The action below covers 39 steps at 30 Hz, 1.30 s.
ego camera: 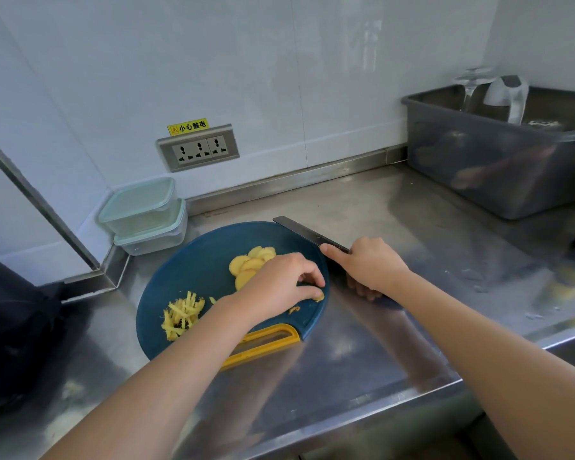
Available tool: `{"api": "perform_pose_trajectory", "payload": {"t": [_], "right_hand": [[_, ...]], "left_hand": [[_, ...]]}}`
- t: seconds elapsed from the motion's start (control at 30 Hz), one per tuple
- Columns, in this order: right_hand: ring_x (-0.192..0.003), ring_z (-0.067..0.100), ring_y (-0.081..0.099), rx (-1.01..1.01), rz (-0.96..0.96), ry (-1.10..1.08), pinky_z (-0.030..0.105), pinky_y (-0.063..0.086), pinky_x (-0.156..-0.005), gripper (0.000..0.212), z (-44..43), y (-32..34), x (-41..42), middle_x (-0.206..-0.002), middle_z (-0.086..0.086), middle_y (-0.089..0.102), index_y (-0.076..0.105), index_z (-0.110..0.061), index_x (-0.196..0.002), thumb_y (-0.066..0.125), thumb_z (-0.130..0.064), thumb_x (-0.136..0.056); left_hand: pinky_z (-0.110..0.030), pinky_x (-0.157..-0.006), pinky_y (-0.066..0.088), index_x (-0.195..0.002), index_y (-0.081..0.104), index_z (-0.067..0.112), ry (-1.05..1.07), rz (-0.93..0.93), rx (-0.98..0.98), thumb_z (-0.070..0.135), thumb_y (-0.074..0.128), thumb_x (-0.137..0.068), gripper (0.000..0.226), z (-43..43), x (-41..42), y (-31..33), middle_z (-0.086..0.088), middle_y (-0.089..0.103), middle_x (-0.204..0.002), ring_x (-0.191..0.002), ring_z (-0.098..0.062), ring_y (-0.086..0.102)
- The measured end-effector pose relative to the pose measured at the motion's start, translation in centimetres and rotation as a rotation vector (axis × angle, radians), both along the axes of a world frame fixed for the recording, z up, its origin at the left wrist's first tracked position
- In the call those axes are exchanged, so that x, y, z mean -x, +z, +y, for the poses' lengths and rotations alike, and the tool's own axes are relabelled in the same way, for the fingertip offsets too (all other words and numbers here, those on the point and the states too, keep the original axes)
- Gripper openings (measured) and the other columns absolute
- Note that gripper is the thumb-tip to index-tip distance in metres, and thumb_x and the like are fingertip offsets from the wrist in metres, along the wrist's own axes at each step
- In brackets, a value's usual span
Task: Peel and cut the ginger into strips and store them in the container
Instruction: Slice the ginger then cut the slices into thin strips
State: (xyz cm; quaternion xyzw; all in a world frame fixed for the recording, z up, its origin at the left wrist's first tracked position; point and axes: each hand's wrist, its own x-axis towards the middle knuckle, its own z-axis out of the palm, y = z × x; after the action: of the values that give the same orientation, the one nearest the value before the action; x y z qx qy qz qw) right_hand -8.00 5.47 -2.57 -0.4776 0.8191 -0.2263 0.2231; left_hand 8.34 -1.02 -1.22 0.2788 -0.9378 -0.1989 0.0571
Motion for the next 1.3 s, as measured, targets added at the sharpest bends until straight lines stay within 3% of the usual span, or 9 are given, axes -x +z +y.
{"api": "perform_pose_trajectory", "payload": {"t": [0.17,0.3,0.47,0.8,0.97,1.17,1.3], "right_hand": [[-0.029,0.016,0.052,-0.005,0.012,0.000,0.025,0.053,-0.046,0.079,-0.1,0.0,0.1,-0.034,0.000,0.053,0.061,-0.005,-0.054,0.036,-0.070,-0.091],[-0.031,0.018,0.054,-0.011,0.007,-0.001,0.029,0.056,-0.049,0.079,-0.1,-0.2,0.1,-0.035,0.001,0.055,0.063,-0.003,-0.057,0.036,-0.071,-0.091],[-0.031,0.017,0.054,-0.015,0.003,-0.003,0.027,0.055,-0.048,0.079,-0.1,0.0,0.1,-0.035,0.001,0.054,0.063,-0.004,-0.057,0.037,-0.070,-0.091],[-0.032,0.018,0.055,-0.021,0.002,-0.008,0.030,0.056,-0.050,0.078,-0.2,-0.1,0.1,-0.034,0.001,0.054,0.063,-0.003,-0.059,0.038,-0.070,-0.091],[-0.032,0.018,0.055,-0.026,0.006,-0.013,0.031,0.058,-0.051,0.078,-0.3,-0.1,0.1,-0.034,0.000,0.054,0.062,-0.004,-0.058,0.037,-0.070,-0.091],[-0.034,0.018,0.057,-0.032,0.016,-0.019,0.031,0.059,-0.053,0.080,-0.4,-0.1,0.1,-0.036,0.001,0.055,0.063,-0.004,-0.058,0.036,-0.072,-0.090],[-0.032,0.018,0.056,-0.025,0.008,-0.020,0.030,0.058,-0.050,0.079,-0.3,-0.1,0.1,-0.035,0.001,0.055,0.063,-0.004,-0.058,0.037,-0.071,-0.090]], "left_hand": [[-0.015,-0.062,0.039,-0.094,0.068,0.026,-0.022,-0.049,-0.046,0.030,0.071,-0.083,0.012,-0.3,-0.4,0.2,0.012,0.059,-0.088,-0.081,-0.005,0.053],[-0.007,-0.051,0.039,-0.083,0.066,0.024,0.011,-0.027,-0.131,0.026,0.073,-0.081,0.008,-0.4,-0.2,0.6,0.013,0.061,-0.074,-0.067,-0.001,0.056],[-0.015,-0.066,0.050,-0.085,0.070,0.024,0.122,0.110,-0.142,0.023,0.069,-0.084,0.002,-2.4,0.4,1.9,0.010,0.068,-0.081,-0.073,-0.002,0.064],[-0.018,-0.075,0.053,-0.100,0.069,0.022,0.100,0.006,-0.261,0.018,0.072,-0.083,0.018,-3.5,0.9,1.4,0.007,0.071,-0.088,-0.078,-0.006,0.068],[-0.011,-0.067,0.044,-0.109,0.068,0.024,0.020,-0.130,-0.164,0.017,0.071,-0.083,0.027,-3.5,1.2,1.7,0.014,0.063,-0.090,-0.077,0.000,0.062],[-0.022,-0.075,0.052,-0.103,0.068,0.018,0.047,-0.105,-0.121,0.019,0.073,-0.082,0.022,-3.6,1.0,1.2,0.010,0.064,-0.086,-0.083,-0.009,0.064],[-0.017,-0.069,0.048,-0.115,0.064,0.021,0.034,-0.107,-0.102,0.027,0.071,-0.083,0.033,-3.7,0.7,1.4,0.008,0.064,-0.103,-0.082,-0.005,0.062]]}}
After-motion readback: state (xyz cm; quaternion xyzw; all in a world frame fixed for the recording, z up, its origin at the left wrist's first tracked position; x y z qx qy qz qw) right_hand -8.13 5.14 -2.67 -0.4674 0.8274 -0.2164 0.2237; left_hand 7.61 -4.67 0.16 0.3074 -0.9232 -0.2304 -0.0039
